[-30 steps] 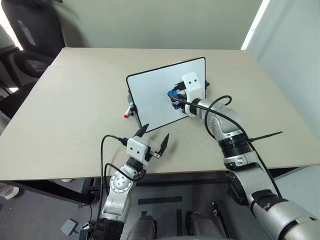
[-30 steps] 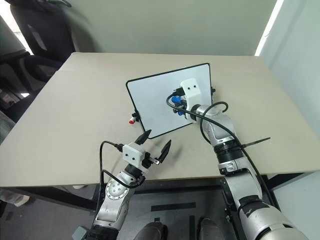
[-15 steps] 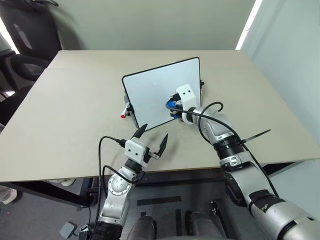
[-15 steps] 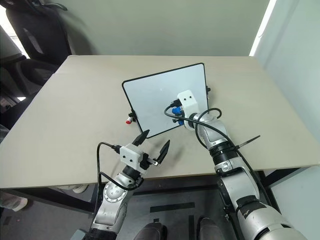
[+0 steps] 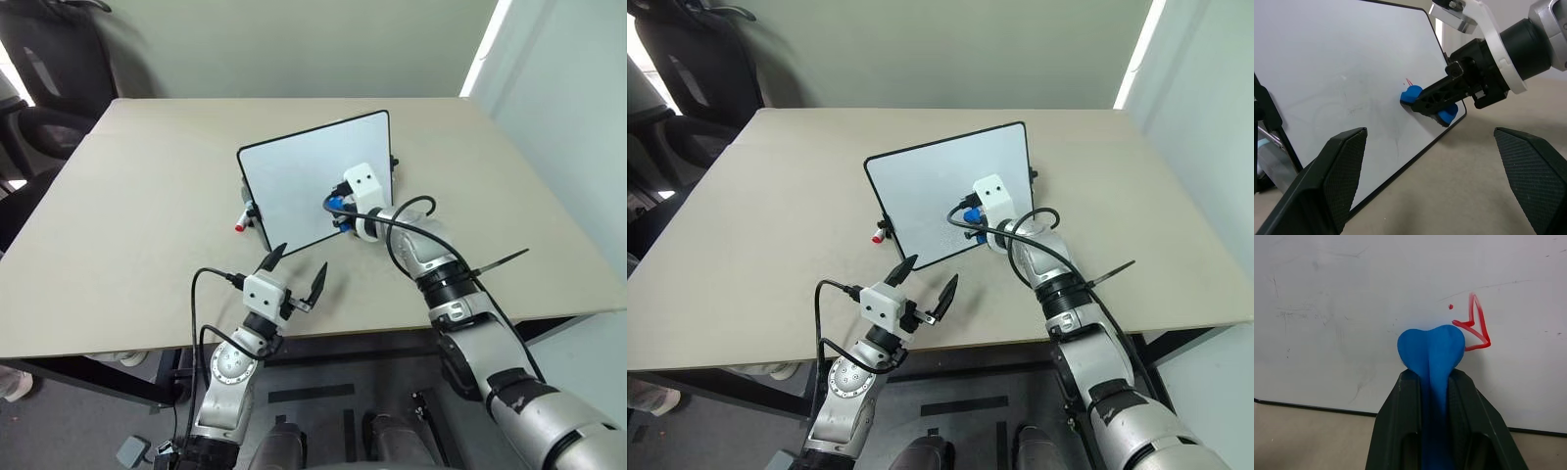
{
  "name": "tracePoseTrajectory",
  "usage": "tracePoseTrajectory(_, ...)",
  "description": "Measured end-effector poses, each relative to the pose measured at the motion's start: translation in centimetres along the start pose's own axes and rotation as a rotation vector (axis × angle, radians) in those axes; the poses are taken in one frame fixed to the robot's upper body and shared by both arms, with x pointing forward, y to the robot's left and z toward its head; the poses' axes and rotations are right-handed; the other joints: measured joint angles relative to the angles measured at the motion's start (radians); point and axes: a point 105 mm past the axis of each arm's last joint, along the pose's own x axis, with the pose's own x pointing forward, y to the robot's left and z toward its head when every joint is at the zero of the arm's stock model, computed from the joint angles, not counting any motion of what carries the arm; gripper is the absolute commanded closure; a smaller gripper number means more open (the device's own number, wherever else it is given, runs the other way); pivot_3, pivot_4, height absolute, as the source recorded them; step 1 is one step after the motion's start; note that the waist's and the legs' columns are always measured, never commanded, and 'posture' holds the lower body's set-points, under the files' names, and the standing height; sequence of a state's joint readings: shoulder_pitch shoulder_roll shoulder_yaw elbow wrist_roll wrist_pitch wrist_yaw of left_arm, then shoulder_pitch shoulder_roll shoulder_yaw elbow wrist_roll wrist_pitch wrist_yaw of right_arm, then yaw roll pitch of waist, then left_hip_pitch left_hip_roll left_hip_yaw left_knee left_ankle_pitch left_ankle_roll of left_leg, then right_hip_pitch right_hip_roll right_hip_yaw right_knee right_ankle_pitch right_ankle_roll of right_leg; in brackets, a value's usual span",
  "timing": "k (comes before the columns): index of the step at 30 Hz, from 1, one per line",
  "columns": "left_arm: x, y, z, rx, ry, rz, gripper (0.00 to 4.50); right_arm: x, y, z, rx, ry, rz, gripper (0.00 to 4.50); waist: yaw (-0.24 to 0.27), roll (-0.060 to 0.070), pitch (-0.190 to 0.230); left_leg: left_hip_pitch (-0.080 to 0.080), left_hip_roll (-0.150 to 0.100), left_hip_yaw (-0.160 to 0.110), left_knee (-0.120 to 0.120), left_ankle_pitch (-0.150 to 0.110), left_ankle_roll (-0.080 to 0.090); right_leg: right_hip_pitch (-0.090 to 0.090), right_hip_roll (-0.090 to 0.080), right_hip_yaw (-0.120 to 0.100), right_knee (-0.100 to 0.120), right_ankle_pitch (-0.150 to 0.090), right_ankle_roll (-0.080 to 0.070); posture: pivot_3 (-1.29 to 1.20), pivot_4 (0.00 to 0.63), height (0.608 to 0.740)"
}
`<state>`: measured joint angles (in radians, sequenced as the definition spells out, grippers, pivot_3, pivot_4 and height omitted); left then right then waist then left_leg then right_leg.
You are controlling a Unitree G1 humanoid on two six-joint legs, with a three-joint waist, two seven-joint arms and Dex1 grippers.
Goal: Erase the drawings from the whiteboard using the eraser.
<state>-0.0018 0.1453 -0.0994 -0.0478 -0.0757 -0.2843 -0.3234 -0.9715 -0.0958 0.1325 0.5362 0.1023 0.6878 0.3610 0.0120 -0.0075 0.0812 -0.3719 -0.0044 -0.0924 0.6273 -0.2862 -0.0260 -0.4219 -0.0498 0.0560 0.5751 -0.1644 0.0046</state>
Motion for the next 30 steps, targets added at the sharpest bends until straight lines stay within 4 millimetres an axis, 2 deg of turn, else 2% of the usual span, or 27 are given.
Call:
tracePoseTrajectory(6,0.0,0.0,0.0,-0.001,0.0,-0.001,0.0,-0.7,-0.8,1.9,-0.023,-0.055,-0.029,4.11,0.0,0.0,0.0,-0.002,0.0,0.0,0.0,0.0,0.001,-0.002,0.0,-0.001,-0.001,0.001,-0.002,0.0,0.15,0.74)
tracePoseTrajectory(17,-0.1,-0.1,0.1,-0.001,-0.002,0.0,0.0,-0.7,-0.8,1.8,-0.023,-0.056,-0.032,4.11,0.001,0.0,0.0,-0.002,0.0,0.0,0.0,-0.001,0.001,-0.002,0.0,-0.001,-0.001,0.001,-0.002,0.0,0.15,0.74)
tracePoseTrajectory(20,-0.1,0.0,0.1,0.0,-0.003,0.001,0.0,-0.5,-0.8,1.0,-0.021,-0.056,-0.034,4.11,0.001,-0.001,-0.001,-0.001,0.0,0.0,0.0,-0.001,0.001,-0.001,0.0,-0.001,0.0,0.001,-0.002,0.0,0.15,0.74)
tracePoseTrajectory(30,-0.3,0.1,0.4,0.009,-0.007,0.0,0.0,0.3,-1.6,-4.1,0.007,0.067,-0.06,4.11,0.0,0.0,0.0,0.003,0.0,0.0,0.0,-0.002,0.0,0.0,0.0,0.0,0.0,0.004,-0.001,0.0,0.15,0.74)
